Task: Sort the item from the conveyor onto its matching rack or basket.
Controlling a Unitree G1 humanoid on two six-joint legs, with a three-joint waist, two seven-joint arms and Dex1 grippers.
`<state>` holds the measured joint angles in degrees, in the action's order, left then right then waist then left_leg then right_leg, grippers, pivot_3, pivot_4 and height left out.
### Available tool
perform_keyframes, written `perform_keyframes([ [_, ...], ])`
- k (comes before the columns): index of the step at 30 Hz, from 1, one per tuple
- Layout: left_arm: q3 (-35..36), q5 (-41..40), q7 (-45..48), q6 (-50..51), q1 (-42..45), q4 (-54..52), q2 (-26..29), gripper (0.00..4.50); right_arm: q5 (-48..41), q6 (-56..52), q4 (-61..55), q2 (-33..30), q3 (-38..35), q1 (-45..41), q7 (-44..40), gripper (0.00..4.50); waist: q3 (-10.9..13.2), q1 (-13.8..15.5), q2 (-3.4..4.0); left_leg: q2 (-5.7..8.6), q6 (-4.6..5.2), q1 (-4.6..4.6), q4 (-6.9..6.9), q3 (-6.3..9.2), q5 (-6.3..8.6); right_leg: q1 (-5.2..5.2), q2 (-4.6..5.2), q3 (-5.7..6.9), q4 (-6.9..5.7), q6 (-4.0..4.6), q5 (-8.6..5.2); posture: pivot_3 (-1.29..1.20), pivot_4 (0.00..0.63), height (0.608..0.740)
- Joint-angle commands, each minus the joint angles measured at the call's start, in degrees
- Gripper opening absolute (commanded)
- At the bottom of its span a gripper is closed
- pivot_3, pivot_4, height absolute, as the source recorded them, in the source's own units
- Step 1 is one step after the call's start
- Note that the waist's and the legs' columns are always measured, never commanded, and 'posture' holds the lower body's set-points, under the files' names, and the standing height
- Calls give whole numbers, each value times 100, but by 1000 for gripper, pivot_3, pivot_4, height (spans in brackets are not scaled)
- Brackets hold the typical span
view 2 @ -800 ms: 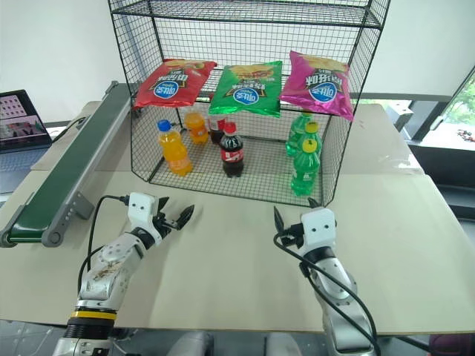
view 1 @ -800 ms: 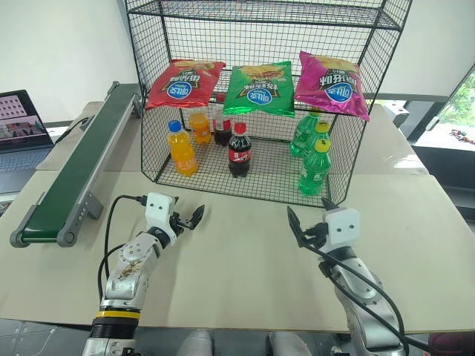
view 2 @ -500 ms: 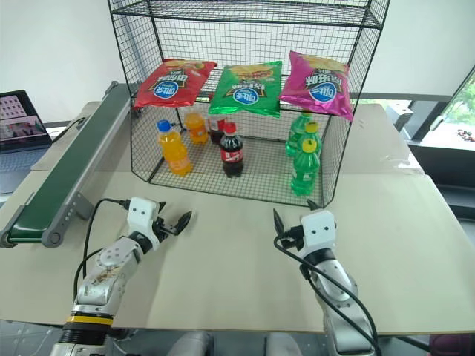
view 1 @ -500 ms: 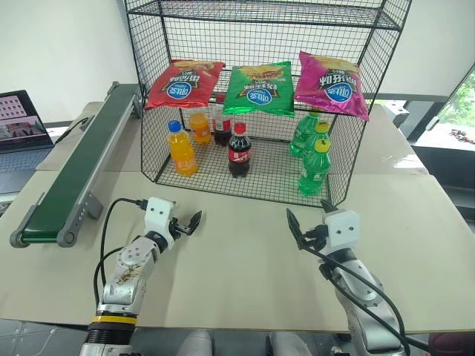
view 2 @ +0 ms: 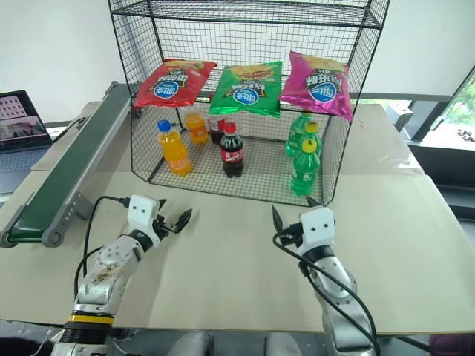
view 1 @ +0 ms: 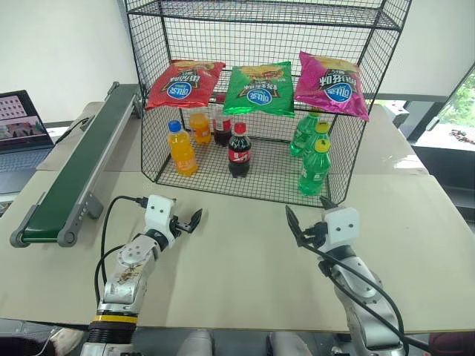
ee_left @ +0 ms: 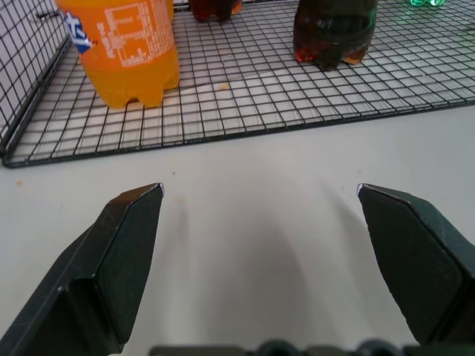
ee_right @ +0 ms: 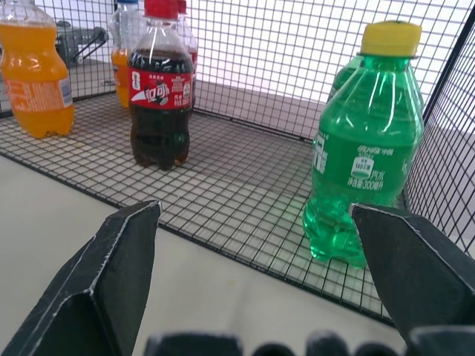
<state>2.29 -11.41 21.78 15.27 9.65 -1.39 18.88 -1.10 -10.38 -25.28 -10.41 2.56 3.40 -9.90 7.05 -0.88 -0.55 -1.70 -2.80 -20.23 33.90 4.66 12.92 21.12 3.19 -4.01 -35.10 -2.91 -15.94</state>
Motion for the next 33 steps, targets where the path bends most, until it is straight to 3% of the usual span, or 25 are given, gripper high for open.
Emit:
perform_keyframes([
  [1,51,33,24,-74,190,-43,27,4460,29,102,-139,33,16,-66,24,4500,0,7,0,0,0,0,0,0,0,0,0,0,0,0,0,0,150,738],
  [33,27,219,176,-201,194,-56,9,4460,59,89,-128,70,60,-115,3,4500,-1,2,0,0,1,0,1,0,0,0,1,0,-2,6,3,0,150,738],
])
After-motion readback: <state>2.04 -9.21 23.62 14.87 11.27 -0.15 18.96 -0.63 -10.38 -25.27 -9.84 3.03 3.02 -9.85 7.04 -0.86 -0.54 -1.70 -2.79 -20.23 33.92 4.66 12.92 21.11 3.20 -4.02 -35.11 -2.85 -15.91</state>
